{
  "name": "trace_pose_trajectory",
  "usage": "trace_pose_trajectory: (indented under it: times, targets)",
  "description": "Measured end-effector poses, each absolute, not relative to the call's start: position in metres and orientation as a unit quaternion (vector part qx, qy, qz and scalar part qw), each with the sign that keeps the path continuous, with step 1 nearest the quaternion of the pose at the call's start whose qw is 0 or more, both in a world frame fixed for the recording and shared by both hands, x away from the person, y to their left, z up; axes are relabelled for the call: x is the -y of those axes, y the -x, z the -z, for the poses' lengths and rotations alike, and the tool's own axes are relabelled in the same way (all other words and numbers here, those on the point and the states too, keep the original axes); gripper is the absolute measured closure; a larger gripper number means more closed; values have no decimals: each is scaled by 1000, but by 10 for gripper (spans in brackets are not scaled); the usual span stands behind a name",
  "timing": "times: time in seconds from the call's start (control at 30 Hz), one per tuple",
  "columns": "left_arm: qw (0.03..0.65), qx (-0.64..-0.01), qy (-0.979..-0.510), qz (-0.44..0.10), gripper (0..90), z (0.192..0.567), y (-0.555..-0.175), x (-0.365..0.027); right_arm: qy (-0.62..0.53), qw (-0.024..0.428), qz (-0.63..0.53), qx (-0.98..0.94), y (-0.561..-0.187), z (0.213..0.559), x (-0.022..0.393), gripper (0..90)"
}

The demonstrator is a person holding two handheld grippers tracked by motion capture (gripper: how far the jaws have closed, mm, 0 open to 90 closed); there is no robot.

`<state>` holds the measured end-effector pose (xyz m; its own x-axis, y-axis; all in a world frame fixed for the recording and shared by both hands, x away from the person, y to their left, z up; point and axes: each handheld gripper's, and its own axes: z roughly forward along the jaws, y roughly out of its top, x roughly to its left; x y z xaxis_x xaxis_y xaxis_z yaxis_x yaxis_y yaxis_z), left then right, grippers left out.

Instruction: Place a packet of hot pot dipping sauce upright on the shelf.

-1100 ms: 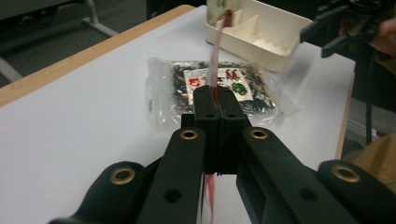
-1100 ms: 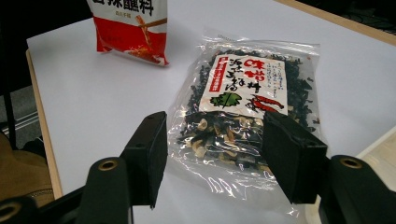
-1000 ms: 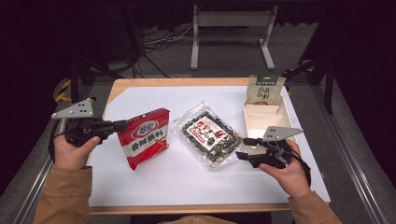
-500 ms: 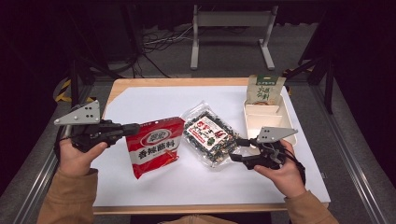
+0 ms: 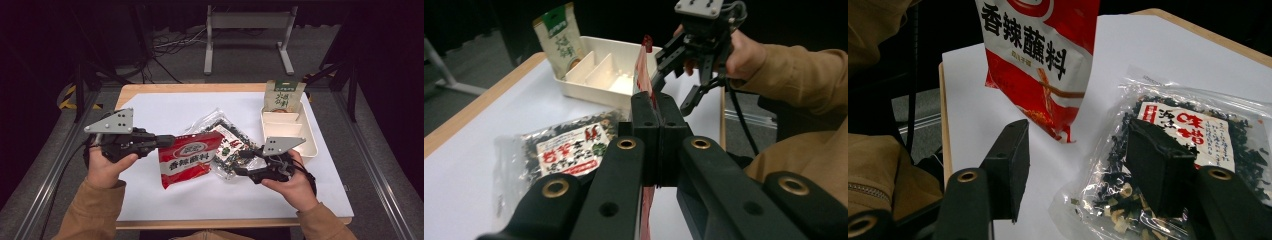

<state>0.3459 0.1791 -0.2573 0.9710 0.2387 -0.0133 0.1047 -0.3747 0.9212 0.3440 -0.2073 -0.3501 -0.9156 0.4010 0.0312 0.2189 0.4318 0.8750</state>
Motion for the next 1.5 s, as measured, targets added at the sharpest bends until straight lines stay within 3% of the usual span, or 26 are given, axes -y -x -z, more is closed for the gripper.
trace_pose_trajectory:
  times: [0.4, 0.57, 0.7, 0.93, 1.5]
  targets:
    - [553, -76, -828, -45, 900, 258, -342, -155, -138, 80, -505, -848, -350, 355, 192, 467]
    - [554, -66, -829, -40, 900, 258, -339, -146, -110, 51, -531, -839, -353, 358, 183, 459]
    - [553, -62, -830, -38, 900, 260, -340, -143, -97, 40, -537, -837, -357, 364, 178, 543]
    - [558, -68, -827, -31, 899, 263, -342, -146, -66, 24, -537, -840, -361, 366, 178, 845]
    - [569, -82, -817, -34, 887, 268, -347, -153, -83, 16, -512, -855, -354, 345, 183, 898]
